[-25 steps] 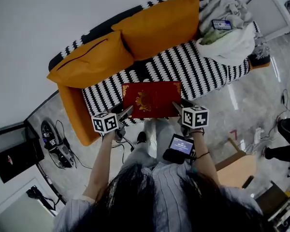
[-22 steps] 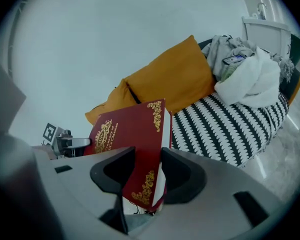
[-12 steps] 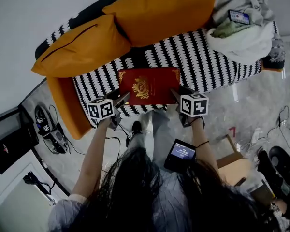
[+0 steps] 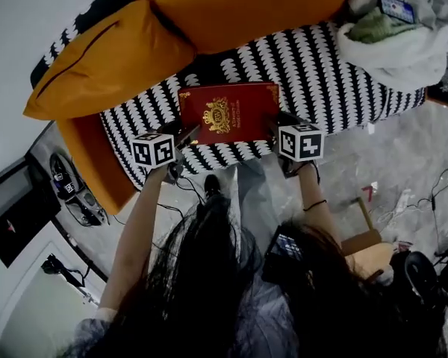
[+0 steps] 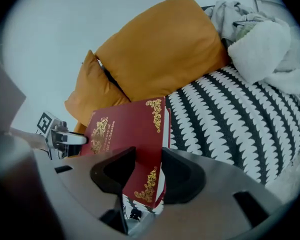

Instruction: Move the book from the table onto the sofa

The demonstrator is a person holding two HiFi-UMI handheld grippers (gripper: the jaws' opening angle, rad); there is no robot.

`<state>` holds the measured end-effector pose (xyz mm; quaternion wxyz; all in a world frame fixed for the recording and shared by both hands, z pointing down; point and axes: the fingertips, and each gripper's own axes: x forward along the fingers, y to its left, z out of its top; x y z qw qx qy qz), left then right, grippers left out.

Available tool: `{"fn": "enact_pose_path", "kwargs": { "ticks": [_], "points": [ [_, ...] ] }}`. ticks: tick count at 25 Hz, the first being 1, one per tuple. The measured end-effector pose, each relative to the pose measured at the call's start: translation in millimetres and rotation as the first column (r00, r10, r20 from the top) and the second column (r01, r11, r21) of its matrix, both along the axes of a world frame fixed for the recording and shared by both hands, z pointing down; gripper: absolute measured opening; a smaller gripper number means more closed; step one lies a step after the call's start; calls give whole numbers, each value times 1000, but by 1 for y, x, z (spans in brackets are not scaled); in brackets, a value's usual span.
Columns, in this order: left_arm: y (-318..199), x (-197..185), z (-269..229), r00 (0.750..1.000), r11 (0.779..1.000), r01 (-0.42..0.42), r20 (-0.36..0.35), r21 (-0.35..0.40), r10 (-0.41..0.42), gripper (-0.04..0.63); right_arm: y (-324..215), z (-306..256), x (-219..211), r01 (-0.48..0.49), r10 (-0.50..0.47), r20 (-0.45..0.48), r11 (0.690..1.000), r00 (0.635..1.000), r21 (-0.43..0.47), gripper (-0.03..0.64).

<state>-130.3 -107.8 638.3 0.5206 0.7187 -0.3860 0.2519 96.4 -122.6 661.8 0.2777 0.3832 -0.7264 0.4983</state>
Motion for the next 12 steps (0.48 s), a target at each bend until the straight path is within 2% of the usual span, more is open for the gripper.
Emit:
{"fn": "enact_pose_path", "kwargs": {
  "ticks": [8,12],
  "points": [
    [-10,-15,47,995,996,-55,75,-74,61,242,-5,45,-15,36,-37,-23,999,999,-33,172],
    [-3,-16,73,998,988,-22,58,-153,32,242,-9,58,-21,28,-29,-44,999,999,-23,172]
  ]
}}
